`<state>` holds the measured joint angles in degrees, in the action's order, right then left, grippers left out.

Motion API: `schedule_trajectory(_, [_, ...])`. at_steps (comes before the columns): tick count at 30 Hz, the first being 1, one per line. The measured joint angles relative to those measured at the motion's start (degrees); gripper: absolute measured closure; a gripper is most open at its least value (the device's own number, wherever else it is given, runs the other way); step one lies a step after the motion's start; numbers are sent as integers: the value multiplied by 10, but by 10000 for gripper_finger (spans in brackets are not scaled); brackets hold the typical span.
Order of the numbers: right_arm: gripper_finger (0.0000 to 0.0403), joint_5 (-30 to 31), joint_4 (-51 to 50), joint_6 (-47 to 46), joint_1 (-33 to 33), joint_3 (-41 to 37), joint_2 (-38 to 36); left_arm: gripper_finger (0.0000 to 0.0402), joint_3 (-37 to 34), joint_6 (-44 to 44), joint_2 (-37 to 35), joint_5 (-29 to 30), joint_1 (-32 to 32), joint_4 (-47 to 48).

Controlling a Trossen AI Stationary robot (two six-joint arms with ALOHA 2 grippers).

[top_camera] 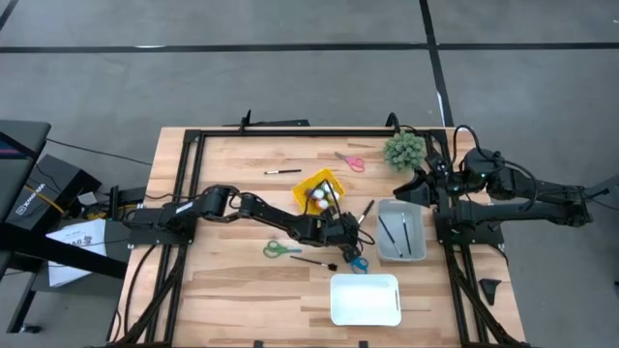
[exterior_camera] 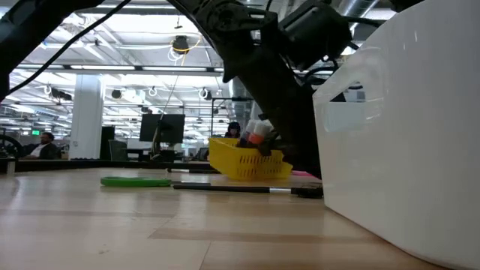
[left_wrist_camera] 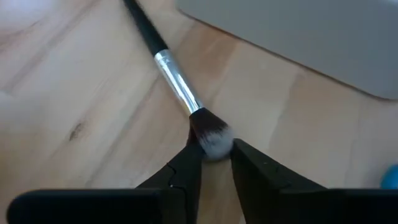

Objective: Pick & Place Paint Supplies
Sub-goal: Put the black powder brush into the gray bin

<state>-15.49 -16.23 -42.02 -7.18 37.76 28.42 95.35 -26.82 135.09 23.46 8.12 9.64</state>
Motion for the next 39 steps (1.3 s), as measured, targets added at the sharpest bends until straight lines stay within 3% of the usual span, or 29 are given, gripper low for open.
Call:
schedule_trajectory(6, [280,-1,1,0,0,0,0,340,0,-29,0,1,-1,0])
schedule_trajectory(12, [280,-2,1,0,0,0,0,395,0,-61,0,2,-1,0])
schedule_trajectory(23, [280,-10,4,0,0,0,0,401,-1,-66,-15,10,7,6])
schedule_trajectory(39, [280,-10,18,5,0,0,-1,401,0,-49,-102,20,15,5])
